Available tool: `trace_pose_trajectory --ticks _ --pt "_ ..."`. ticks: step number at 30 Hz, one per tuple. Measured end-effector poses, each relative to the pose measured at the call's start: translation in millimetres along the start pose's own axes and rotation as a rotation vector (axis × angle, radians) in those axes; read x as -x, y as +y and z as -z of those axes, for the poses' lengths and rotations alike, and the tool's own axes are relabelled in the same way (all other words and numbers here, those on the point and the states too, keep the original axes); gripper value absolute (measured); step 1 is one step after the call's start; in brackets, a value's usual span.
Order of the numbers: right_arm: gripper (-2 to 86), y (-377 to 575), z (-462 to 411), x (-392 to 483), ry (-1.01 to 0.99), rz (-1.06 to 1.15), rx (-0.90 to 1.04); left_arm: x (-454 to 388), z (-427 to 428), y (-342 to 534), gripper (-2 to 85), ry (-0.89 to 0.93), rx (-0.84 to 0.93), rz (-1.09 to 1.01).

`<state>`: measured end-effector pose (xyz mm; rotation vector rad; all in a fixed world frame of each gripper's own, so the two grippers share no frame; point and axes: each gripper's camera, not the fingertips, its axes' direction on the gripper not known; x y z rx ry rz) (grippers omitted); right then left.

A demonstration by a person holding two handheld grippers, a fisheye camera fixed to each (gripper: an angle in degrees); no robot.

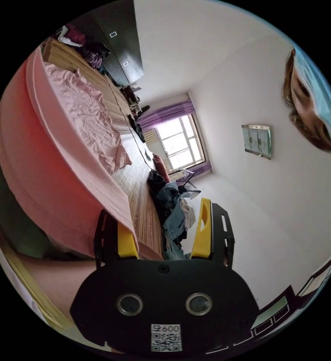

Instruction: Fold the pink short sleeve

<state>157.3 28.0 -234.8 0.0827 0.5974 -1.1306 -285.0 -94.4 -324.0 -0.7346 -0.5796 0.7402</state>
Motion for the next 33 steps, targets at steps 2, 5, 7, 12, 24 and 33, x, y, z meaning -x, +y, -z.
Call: trace_pose_trajectory --ticks 2,5,7,12,24,33 --pt "18.9 -16.9 16.4 22.3 0.071 0.141 -0.052 -3.6 -0.7 -2.6 0.8 -0.007 0.007 -0.002" --pt "9.7 -49.0 38.1 56.2 0.163 0.348 -0.121 -8.2 -5.1 -9.0 0.8 -0.023 0.034 -0.008" --pt "3.3 -72.0 45.3 64.9 0.198 0.42 -0.16 -9.5 -10.0 -13.0 0.8 -0.01 0.047 -0.009" --pt "-0.3 -109.3 51.5 68.5 0.265 0.446 -0.224 -13.6 -12.7 -23.8 0.8 -0.022 0.061 -0.013" --pt "-0.3 -183.4 61.2 76.1 0.37 0.434 -0.324 -21.6 -33.2 -43.2 0.9 0.111 0.117 0.112" --pt "6.8 -248.8 39.1 -9.1 -0.049 -0.057 -0.235 -62.6 -18.8 -67.6 0.9 0.09 0.106 0.12"
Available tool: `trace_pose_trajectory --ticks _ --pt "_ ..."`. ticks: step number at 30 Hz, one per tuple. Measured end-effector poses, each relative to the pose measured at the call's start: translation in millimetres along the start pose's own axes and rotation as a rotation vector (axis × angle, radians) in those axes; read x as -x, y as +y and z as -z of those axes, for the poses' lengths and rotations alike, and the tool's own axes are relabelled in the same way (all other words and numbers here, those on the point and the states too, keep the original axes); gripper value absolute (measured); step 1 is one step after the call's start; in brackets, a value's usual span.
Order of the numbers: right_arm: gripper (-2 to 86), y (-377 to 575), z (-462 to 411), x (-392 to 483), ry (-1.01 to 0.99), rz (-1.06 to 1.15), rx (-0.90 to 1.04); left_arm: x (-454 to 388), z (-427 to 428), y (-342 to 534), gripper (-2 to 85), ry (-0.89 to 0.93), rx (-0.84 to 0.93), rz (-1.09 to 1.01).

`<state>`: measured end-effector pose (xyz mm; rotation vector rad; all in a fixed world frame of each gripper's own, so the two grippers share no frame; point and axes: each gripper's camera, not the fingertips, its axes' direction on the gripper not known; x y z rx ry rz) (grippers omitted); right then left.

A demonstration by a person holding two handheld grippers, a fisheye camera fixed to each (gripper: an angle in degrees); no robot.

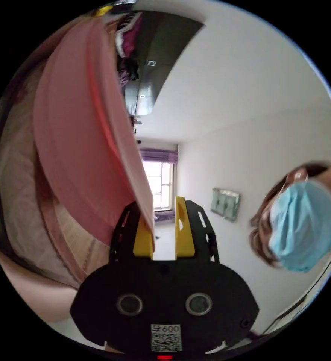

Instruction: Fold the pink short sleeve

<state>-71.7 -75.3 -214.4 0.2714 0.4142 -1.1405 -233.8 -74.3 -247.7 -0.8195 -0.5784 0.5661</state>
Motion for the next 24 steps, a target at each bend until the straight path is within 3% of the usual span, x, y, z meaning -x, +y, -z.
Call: trace_pose_trajectory --ticks 4,18,20,24 --pt "9.0 6.8 -60.2 -54.8 -0.386 -0.394 0.176 -12.4 13.8 -9.6 0.9 -0.002 -0.009 0.002" --pt "0.4 23.1 -163.9 -47.6 -0.848 -0.596 0.49 -38.0 71.5 -36.5 0.8 0.012 -0.048 0.077" --pt "-0.3 28.3 -173.7 -50.4 -0.884 -0.589 0.518 -23.4 89.8 -41.5 0.8 0.064 -0.066 0.092" --pt "-0.7 47.5 -200.3 -70.2 -1.104 -0.436 0.576 31.8 145.2 -64.0 0.8 0.416 -0.095 -0.086"
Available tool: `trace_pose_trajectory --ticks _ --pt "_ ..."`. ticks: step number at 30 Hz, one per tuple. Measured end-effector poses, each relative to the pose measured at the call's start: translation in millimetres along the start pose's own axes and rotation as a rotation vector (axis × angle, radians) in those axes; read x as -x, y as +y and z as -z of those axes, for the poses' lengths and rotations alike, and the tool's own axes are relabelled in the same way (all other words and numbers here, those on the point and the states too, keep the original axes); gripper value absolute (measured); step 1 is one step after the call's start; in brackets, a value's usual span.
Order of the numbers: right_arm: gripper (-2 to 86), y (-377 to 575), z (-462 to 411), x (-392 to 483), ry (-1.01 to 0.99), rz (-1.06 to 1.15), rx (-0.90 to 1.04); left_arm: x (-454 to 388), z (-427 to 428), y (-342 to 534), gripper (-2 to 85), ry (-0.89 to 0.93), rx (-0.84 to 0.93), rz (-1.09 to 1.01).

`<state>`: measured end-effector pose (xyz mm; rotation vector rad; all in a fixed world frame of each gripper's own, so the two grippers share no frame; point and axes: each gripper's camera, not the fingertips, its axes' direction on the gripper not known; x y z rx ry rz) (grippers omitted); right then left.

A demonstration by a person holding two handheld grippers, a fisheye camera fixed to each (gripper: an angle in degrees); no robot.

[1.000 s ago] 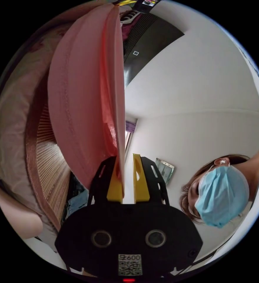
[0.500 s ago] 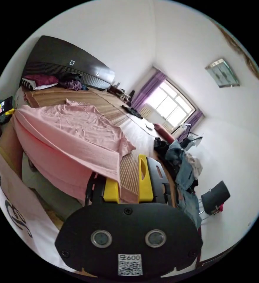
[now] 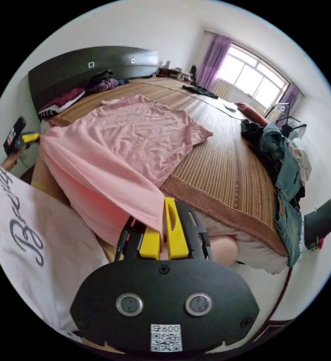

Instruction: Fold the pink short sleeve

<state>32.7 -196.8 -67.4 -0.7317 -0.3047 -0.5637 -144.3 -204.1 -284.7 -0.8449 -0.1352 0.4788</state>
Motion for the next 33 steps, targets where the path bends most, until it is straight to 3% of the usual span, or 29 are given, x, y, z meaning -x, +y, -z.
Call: trace_pose_trajectory --ticks 1,4,8,11,13,14,16,19,23,26,33 --pt "-0.8 -1.5 2.2 -14.8 -0.108 0.057 0.085 9.3 17.0 -9.7 0.8 0.212 0.056 -0.127" --pt "-0.8 -22.9 11.0 -50.3 -0.273 0.177 0.271 28.5 46.7 -40.6 0.8 0.605 0.163 -0.383" --pt "-0.8 -102.8 26.8 -82.9 -0.178 0.403 0.329 58.0 55.7 -150.8 0.7 0.581 0.219 -0.484" --pt "-0.8 -231.0 86.2 -149.8 0.031 0.38 0.225 101.7 122.6 -300.0 0.7 0.234 0.104 -0.382" --pt "-0.8 -322.6 215.4 -207.2 0.333 0.214 -0.056 139.5 272.8 -372.2 0.7 -0.165 -0.292 -0.146" --pt "-0.8 -331.5 256.1 -215.1 0.409 0.17 -0.176 147.2 315.9 -375.2 0.7 -0.267 -0.419 -0.058" --pt "-0.8 -316.3 389.9 -227.2 0.611 -0.03 -0.672 158.0 444.1 -348.8 0.7 -0.497 -0.872 0.243" --pt "-0.8 -277.9 451.3 -230.4 0.622 -0.155 -0.974 148.2 498.8 -335.3 0.7 -0.638 -1.006 0.312" --pt "-0.8 -251.4 432.2 -225.4 0.647 -0.045 -0.961 137.8 473.1 -324.4 0.7 -0.596 -1.009 0.199" --pt "-0.8 -236.7 366.5 -217.1 0.637 0.07 -0.837 123.0 400.8 -320.1 0.7 -0.445 -0.932 0.098" --pt "-0.8 -183.9 112.9 -189.3 0.533 0.117 -0.577 11.1 132.4 -302.5 0.7 -0.257 -0.702 -0.072"
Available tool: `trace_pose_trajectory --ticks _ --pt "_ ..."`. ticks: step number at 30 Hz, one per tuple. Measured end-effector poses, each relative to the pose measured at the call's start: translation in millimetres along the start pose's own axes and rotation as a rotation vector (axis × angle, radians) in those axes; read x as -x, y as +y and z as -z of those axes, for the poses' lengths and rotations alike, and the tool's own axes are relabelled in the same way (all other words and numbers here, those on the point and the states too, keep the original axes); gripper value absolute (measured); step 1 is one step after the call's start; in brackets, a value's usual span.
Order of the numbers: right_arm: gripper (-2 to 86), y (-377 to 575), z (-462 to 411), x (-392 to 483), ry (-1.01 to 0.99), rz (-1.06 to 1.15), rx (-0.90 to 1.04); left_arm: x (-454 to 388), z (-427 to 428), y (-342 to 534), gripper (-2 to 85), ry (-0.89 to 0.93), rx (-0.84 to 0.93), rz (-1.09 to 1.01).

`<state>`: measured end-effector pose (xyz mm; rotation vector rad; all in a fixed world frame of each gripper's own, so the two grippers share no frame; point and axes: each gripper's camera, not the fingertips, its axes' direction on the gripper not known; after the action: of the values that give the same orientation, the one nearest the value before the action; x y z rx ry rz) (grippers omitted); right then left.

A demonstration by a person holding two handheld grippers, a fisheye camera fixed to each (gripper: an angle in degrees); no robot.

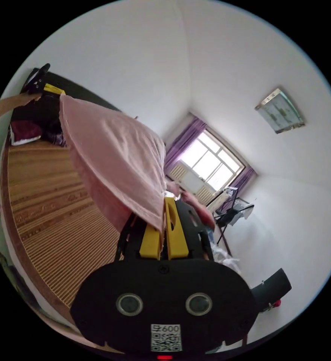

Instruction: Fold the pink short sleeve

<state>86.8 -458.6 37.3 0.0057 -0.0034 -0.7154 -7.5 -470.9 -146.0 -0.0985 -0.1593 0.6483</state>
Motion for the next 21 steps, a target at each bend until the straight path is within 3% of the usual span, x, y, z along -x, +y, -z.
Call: trace_pose_trajectory --ticks 3,7,12,17,21 --pt "-0.8 87.1 -53.6 71.3 -0.103 -0.022 0.195 -86.5 -59.8 83.4 0.7 0.146 0.209 -0.074" --pt "-0.8 201.0 -70.1 174.3 -0.213 0.154 0.401 -166.0 -79.5 175.2 0.8 0.278 0.414 -0.257" --pt "-0.8 250.8 -36.6 209.4 -0.153 0.167 0.377 -154.2 -65.2 206.7 0.8 0.29 0.372 -0.174" --pt "-0.8 270.7 -21.0 209.3 -0.185 0.171 0.41 -146.9 -61.3 226.9 0.9 0.275 0.388 -0.25" --pt "-0.7 281.6 -0.9 203.0 -0.284 0.197 0.479 -111.3 -58.1 238.7 0.9 0.405 0.468 -0.215"
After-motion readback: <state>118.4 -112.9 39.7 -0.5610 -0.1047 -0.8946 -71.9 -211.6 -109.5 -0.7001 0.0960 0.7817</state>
